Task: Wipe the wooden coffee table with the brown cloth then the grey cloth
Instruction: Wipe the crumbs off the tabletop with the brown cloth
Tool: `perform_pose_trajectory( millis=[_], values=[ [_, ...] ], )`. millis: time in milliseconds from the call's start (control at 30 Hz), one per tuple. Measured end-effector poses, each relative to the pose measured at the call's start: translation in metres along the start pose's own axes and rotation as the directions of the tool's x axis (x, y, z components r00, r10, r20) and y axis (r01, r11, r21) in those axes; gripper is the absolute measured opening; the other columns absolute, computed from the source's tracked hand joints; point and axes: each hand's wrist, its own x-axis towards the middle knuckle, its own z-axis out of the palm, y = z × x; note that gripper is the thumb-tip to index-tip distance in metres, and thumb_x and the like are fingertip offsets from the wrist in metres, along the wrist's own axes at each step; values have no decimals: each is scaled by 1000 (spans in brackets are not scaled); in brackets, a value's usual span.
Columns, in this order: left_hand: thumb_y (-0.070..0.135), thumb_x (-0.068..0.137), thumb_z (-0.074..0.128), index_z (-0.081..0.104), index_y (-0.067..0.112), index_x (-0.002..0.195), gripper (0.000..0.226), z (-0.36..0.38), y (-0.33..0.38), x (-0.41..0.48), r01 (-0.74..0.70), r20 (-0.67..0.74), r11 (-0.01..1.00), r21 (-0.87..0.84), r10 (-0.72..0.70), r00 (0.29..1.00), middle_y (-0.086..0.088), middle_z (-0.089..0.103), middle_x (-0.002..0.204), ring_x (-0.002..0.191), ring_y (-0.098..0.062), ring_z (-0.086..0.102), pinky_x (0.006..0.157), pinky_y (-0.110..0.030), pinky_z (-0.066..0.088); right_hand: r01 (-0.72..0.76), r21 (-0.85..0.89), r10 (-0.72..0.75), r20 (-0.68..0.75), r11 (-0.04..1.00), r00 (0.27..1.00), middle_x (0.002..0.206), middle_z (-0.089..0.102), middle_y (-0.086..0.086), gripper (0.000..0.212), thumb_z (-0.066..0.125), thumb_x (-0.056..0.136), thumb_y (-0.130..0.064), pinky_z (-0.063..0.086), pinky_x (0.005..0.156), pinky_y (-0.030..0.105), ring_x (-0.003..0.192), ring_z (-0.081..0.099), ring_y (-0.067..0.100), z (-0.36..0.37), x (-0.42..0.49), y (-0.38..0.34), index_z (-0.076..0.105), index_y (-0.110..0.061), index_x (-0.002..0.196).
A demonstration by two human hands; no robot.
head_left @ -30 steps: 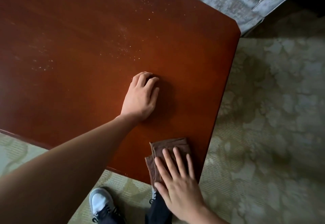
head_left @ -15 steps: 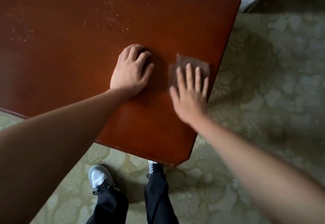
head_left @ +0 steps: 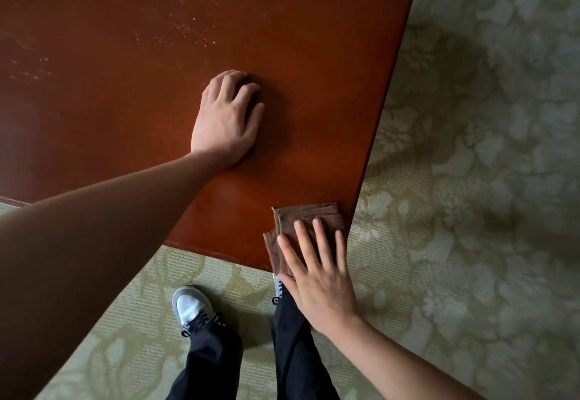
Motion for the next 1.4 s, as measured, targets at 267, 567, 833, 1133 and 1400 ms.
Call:
perform_pose_trajectory(
  millis=[267,567,833,1133,1400],
  values=[
    [39,107,48,64,9,132,42,-2,-7,4,54,-9,985,-167,-56,998,-12,57,139,136,-32,45,116,-40,37,117,70,-116,-30,991,993,175,8,9,80,37,103,-66,13,124,69,161,3,40,-25,77,-72,8,-30,168],
    [39,108,46,63,8,133,43,0,-6,1,15,38,997,-78,-12,999,-15,52,143,142,-35,39,119,-50,36,215,41,-216,23,976,976,176,8,0,74,30,106,-68,12,125,58,162,4,29,-20,43,16,15,-30,167],
    [48,105,39,51,20,148,52,12,14,18,124,99,967,222,-148,984,-13,44,154,142,-38,37,118,-55,29,140,58,-139,-18,988,990,176,6,-4,71,26,105,-67,16,126,61,162,1,26,-67,181,142,14,-33,167],
    [61,108,18,28,27,165,67,46,30,110,264,17,894,361,-290,957,-10,19,174,162,-28,12,128,-59,7,-272,141,288,-110,952,951,176,-2,3,74,17,105,-66,0,128,60,162,-5,29,-155,452,301,5,-28,168],
    [54,109,16,37,21,162,65,39,29,111,281,-10,916,286,-290,957,-8,25,172,161,-26,18,128,-58,14,-148,93,156,-88,985,984,176,-10,4,75,15,106,-62,-5,124,68,160,-13,37,-176,501,234,-3,-23,167]
  ],
)
